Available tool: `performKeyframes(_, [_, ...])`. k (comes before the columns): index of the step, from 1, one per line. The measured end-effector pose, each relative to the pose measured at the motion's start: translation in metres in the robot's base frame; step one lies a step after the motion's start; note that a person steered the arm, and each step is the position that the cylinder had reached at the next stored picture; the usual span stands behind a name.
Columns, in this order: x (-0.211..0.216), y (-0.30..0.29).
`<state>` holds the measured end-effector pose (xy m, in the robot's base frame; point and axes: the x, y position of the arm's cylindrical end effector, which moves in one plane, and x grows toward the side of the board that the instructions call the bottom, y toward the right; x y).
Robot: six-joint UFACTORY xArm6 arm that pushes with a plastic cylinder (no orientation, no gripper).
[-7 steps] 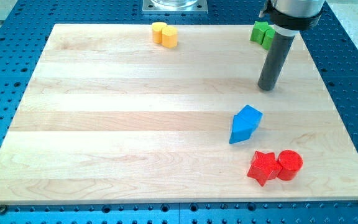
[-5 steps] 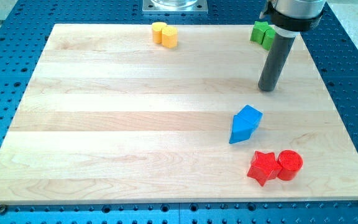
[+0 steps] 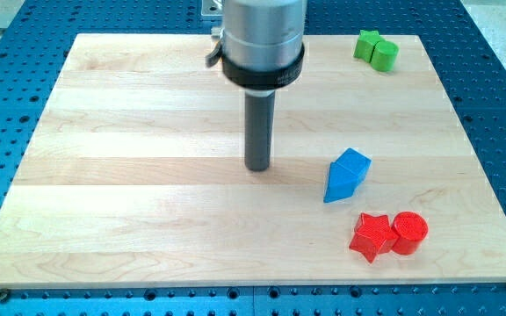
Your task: Push the blue blocks above the red star
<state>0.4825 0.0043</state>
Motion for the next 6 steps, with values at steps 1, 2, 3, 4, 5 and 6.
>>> performKeyframes(1, [0.018,0.017])
performKeyframes(2, [0.017,0.043])
performKeyframes(3, [0.018,0.08])
performKeyframes(4, [0.018,0.084])
performKeyframes(5, [0.019,0.04])
performKeyframes(6, [0.05,0.001])
